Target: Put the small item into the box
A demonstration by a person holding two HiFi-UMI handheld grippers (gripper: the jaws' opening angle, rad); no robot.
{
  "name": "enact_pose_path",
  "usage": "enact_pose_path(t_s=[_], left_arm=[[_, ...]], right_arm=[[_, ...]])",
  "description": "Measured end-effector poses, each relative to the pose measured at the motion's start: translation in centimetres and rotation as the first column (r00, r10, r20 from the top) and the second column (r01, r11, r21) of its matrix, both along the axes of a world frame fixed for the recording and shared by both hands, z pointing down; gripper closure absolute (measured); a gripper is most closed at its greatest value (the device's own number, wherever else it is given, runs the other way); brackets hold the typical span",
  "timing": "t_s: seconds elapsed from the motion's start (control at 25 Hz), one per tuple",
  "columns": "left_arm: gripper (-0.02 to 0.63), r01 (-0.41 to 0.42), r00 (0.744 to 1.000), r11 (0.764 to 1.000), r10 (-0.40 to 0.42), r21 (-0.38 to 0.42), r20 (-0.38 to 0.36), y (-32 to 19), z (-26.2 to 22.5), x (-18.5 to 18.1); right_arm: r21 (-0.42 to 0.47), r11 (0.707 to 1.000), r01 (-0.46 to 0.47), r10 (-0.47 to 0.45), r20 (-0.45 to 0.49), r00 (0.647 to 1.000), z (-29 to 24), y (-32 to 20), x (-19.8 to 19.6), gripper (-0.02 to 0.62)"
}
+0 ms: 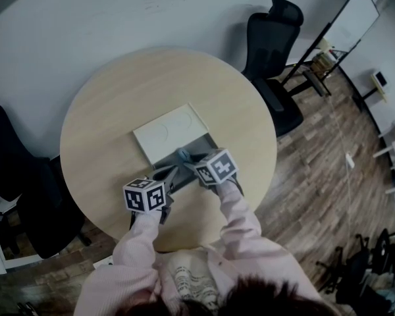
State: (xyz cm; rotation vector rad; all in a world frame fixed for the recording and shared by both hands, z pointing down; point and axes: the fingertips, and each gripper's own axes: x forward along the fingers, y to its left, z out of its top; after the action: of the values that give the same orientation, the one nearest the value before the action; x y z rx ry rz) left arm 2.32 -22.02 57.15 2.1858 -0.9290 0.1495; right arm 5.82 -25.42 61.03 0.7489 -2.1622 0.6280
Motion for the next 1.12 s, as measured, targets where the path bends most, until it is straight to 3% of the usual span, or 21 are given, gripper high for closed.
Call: enact_pose_path(t_s=[0.36, 1.12], left_arm=[[0.597, -0.009, 1.0, 1.0, 0.009, -0.029, -0.016, 0.3, 0.6, 0.5], [0.597, -0.005, 1.0, 0.999, 0.004, -0.049, -0.013, 0.4, 0.9, 0.2]], right_arm=[[-0.049, 0.992, 0.113, -0.116, -0.08, 0.99, 1.2, 0.5, -0.1, 0.464], [-0.158, 0.962, 0.221, -0.252, -0.212, 0.944, 3.3, 1.0, -1.0, 0.465]])
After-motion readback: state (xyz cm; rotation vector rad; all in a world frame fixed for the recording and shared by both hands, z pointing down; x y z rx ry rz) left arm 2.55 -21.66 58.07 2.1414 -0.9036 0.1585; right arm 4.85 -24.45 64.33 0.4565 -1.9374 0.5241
